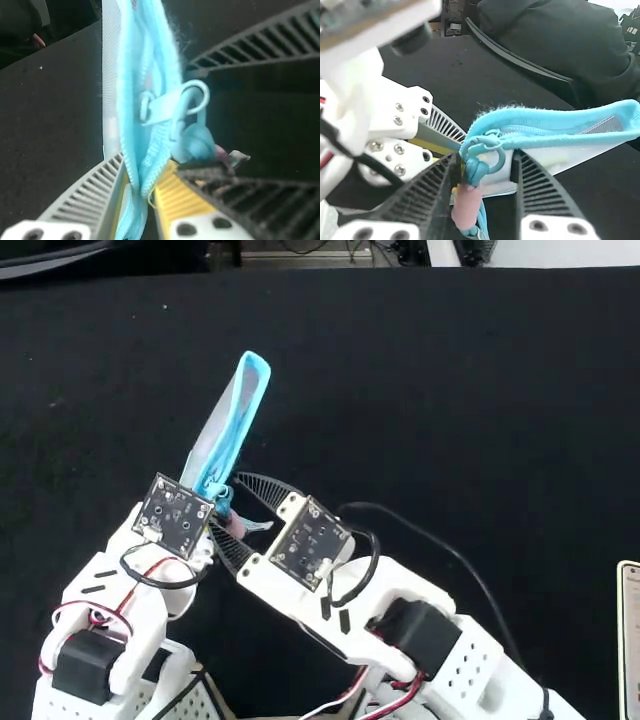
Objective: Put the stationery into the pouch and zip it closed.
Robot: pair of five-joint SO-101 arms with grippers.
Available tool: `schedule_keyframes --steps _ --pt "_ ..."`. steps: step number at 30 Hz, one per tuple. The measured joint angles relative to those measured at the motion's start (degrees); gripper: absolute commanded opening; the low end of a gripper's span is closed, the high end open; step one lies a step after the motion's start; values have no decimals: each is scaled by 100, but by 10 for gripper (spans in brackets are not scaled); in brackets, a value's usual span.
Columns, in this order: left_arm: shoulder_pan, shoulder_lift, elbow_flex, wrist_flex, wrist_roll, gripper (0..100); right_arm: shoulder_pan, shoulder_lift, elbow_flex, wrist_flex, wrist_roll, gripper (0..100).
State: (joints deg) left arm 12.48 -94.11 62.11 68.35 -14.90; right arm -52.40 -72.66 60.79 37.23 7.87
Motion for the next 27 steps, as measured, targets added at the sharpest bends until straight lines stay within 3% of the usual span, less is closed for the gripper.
schedule_keyframes --steps 13,22,24,27 --pt "35 0 0 0 -18 30 44 -941 9 229 0 11" --pt "35 0 0 0 -18 30 809 -1248 0 229 0 12" --pt "35 0 0 0 -18 30 914 -1240 0 229 0 52" --pt "35 0 0 0 -18 30 818 -1240 0 308 0 194"
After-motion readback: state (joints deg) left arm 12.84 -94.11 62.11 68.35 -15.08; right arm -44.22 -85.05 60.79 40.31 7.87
